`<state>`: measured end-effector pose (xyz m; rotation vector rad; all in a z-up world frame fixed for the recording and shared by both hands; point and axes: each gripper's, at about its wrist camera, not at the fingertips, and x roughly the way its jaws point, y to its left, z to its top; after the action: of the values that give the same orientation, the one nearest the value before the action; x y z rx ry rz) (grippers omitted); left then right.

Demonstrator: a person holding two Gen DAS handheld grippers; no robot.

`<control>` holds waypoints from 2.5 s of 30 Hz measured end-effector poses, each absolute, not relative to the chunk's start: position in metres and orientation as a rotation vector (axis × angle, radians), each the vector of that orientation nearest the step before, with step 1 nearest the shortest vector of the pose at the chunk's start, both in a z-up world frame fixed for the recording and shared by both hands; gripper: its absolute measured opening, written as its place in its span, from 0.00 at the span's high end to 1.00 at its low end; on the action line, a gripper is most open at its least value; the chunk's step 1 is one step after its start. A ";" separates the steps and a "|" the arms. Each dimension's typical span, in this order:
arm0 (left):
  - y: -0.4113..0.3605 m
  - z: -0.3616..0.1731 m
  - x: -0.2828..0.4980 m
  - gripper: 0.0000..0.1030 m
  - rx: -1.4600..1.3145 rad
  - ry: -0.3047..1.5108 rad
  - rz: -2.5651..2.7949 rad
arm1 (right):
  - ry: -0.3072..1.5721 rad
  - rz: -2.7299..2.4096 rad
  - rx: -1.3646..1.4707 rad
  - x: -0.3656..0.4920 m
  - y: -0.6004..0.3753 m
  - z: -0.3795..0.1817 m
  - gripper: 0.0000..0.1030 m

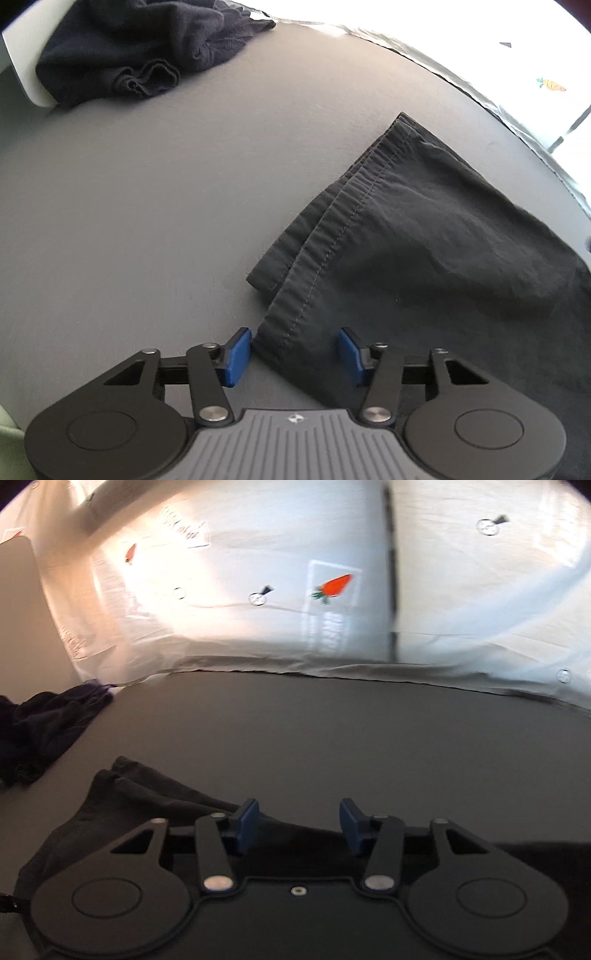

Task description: Fold clothes

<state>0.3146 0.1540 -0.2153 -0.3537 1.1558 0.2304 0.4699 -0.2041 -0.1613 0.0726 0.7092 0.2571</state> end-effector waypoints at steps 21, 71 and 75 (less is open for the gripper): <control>0.164 -0.154 0.330 0.87 -0.337 1.114 0.150 | 0.760 0.592 -0.124 0.526 -0.130 -0.168 0.99; 0.175 -0.193 0.327 0.55 -0.463 1.051 0.254 | 0.659 -0.801 0.046 0.247 -0.360 -0.250 0.88; 0.178 -0.200 0.316 0.49 -0.502 1.056 0.255 | 0.671 -0.816 0.006 0.247 -0.352 -0.250 0.87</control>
<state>0.3163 0.1777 -0.2000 -0.5018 1.0565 0.2547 0.2474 -0.3518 -0.2498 0.0065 0.6712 -0.8159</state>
